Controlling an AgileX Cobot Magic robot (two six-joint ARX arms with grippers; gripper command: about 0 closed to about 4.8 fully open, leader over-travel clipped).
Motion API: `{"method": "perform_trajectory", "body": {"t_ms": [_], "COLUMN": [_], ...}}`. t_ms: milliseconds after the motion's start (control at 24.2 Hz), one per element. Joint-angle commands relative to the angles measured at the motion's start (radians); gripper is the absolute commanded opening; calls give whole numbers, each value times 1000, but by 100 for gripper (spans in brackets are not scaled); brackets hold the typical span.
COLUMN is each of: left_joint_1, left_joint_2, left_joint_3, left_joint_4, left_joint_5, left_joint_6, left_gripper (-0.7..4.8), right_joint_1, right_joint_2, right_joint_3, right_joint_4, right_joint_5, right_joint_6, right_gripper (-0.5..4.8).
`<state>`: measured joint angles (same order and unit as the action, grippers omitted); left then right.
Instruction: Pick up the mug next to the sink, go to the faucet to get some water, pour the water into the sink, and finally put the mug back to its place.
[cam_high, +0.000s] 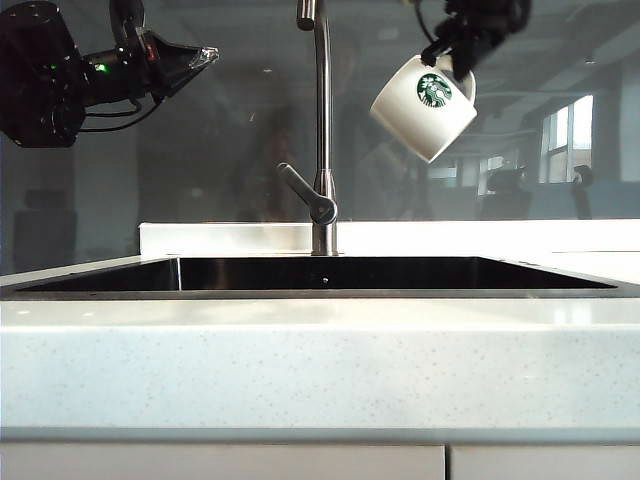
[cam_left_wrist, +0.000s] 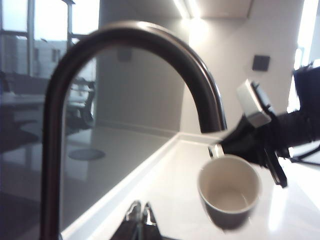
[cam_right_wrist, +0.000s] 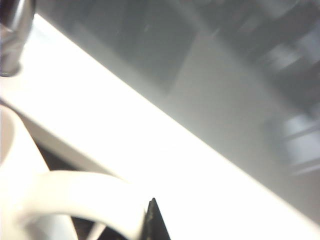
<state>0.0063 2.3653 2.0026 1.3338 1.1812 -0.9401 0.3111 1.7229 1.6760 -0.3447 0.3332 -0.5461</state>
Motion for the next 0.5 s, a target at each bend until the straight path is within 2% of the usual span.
{"method": "perform_trajectory", "body": {"t_ms": [41,248,496], "left_joint_1": [0,0,0], "left_joint_2": [-10,-10,-10], "left_joint_3": [4,4,4], "left_joint_4": [16,14,14], "left_joint_5": [-31,-29,2], "left_joint_6": [-9,-11,-11], "left_gripper": [-3,-4,-4], "right_joint_1": [-49,-149,-280], "right_joint_2": [-33,-57,-104], "right_joint_3": [1,-79,-277], "right_joint_4": [13,68,204], "right_joint_5": [-127,-259,-394], "right_joint_6": [205,313,412], "right_gripper": [-2,-2,-2]}}
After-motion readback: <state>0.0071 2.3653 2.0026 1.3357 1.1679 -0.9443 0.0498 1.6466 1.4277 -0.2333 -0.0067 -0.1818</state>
